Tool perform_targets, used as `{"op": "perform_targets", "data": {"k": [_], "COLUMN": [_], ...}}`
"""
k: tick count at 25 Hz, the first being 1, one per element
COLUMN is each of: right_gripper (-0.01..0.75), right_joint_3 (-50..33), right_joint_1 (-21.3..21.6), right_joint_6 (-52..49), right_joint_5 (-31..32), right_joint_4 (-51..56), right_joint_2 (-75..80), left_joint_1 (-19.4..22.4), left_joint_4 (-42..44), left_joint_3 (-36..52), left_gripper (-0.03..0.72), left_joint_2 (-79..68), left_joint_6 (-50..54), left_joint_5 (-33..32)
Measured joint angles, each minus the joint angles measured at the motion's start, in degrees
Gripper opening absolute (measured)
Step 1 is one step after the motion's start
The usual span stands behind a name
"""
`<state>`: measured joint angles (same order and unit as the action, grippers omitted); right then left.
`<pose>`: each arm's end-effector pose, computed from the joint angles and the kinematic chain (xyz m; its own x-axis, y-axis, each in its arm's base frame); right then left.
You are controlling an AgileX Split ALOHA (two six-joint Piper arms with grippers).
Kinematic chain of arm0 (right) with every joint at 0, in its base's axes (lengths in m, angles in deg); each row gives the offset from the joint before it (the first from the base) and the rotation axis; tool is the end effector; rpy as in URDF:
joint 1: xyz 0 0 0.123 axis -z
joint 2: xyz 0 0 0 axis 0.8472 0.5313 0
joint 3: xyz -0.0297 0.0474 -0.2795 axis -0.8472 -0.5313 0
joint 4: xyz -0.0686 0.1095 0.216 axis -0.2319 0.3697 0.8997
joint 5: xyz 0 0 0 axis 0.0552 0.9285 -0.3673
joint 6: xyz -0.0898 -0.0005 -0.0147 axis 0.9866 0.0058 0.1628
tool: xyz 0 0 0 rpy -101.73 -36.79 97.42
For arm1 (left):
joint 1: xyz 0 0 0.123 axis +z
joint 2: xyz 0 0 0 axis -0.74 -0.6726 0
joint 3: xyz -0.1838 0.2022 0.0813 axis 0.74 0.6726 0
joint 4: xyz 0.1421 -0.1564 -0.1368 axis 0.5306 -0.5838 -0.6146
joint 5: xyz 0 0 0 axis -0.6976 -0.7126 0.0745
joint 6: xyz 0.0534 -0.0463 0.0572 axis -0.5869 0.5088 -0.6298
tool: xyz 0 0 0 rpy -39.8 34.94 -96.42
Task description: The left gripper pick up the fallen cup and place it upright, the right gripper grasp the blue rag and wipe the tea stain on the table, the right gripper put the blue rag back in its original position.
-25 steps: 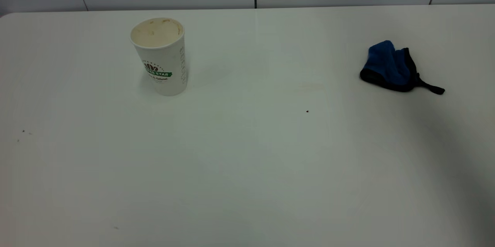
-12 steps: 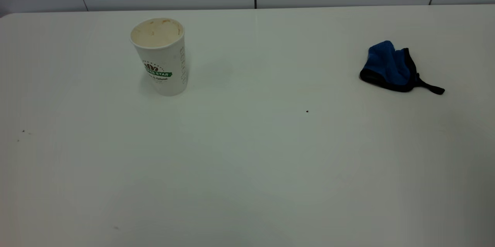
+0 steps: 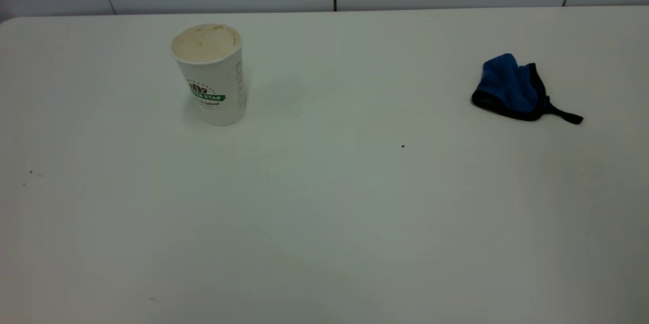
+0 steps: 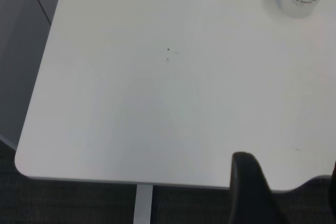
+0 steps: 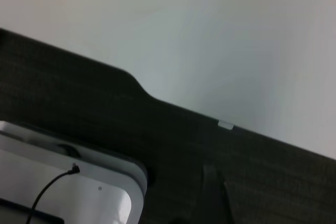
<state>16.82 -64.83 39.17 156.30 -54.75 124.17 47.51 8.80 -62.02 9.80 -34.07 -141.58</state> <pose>0.0858 0.0144 0.3046 -0.8534 -0.2359 -0.4648 -0.2543 0.9668 -0.0239 -0.0089 0.0048 0.2686 -0.5053 -0.0236 -0.8626 -0.0549 0.9985 0.0048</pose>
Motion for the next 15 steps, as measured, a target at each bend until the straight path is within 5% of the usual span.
{"op": "perform_targets", "data": {"k": [8, 15], "right_gripper": [0.634, 0.634], "right_joint_3": [-8.06, -12.39], "right_joint_1": [0.56, 6.44], "right_joint_6": [-1.23, -3.34], "right_joint_5": [-1.64, -3.76], "right_joint_4": [0.89, 1.18], "right_joint_2": [-13.47, -27.65], "left_joint_1": [0.00, 0.00], "left_joint_4": [0.00, 0.00], "left_joint_3": [0.00, 0.00], "left_gripper": [0.402, 0.402], "left_joint_2": [0.00, 0.00], "left_joint_6": [0.00, 0.00], "left_joint_5": [0.00, 0.00]}}
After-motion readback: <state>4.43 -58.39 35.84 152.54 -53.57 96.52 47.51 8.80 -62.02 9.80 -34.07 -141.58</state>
